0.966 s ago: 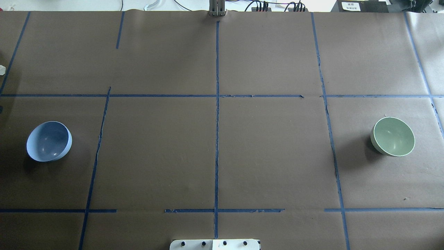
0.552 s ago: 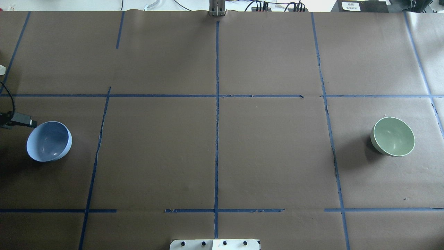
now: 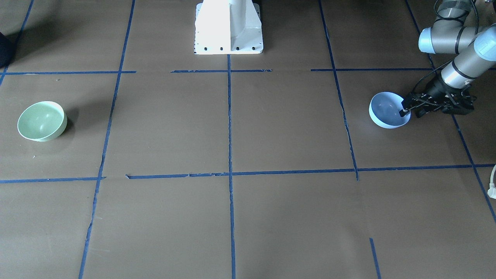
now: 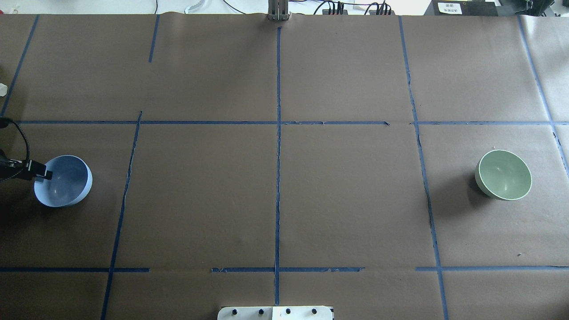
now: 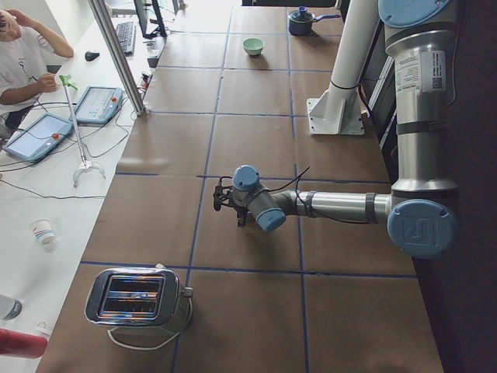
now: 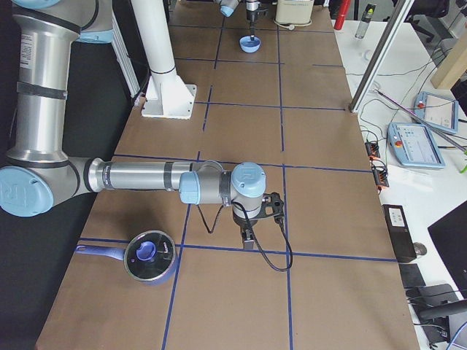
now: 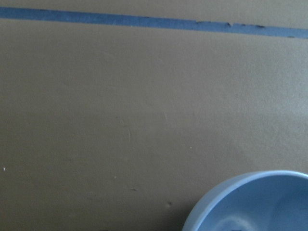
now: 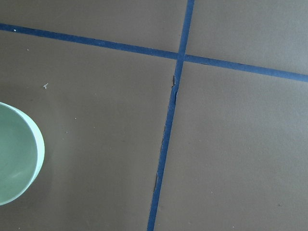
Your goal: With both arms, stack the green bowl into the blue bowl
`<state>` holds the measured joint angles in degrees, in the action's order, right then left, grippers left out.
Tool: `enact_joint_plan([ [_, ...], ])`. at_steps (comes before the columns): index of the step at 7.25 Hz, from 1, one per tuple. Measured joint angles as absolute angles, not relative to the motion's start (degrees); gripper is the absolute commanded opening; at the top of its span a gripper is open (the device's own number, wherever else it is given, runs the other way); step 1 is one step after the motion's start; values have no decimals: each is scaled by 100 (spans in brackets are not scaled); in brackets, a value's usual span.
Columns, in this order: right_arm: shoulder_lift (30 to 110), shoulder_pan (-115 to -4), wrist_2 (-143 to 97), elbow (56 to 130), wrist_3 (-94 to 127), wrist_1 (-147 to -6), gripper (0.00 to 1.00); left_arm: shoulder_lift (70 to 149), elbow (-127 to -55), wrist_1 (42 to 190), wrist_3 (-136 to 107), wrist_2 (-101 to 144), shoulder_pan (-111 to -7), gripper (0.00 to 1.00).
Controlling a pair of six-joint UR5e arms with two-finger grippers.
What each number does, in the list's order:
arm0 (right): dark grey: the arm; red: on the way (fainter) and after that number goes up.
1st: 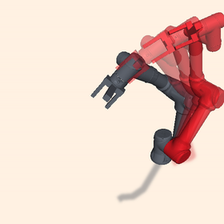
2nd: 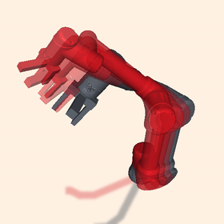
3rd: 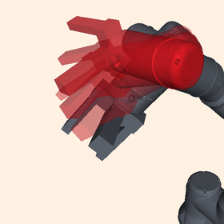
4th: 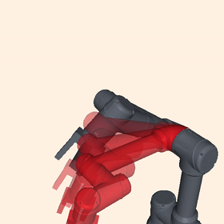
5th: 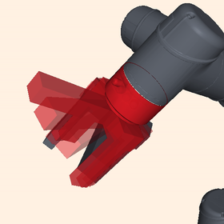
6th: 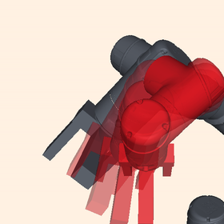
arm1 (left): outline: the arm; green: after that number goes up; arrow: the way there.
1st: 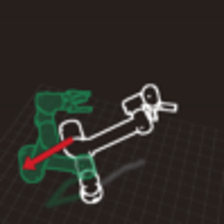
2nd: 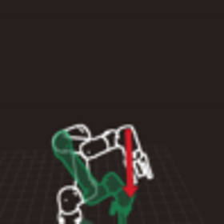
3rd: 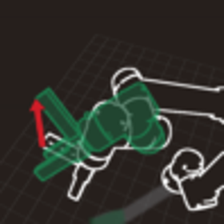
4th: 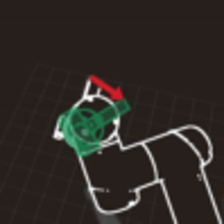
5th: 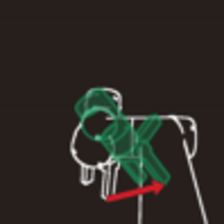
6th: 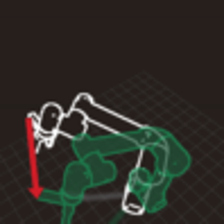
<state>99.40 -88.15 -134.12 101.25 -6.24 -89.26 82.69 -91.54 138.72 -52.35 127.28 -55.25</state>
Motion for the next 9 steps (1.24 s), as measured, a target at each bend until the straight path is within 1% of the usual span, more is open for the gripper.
enact_joint_plan([
  [2,9940,-8815,-13412,10122,-624,-8929,100,8271,-9247,13873,-5264,12735,-5521,0],
  [4,9940,-8815,-13412,10106,-622,-8930,100,8341,-9568,13833,-5596,12766,-5507,0],
  [5,9941,-8816,-13414,10102,-618,-8930,100,8534,-9722,13808,-6016,12760,-5446,0],
  [7,9940,-8810,-13420,10099,-610,-8930,100,9518,-9849,13409,-7094,12540,-5052,0],
  [8,9940,-8808,-13421,10098,-607,-8930,100,10186,-9975,12715,-7516,12188,-4702,0],
  [9,9940,-8807,-13421,10098,-607,-8930,100,10897,-10177,11698,-7835,11682,-4230,0],
])
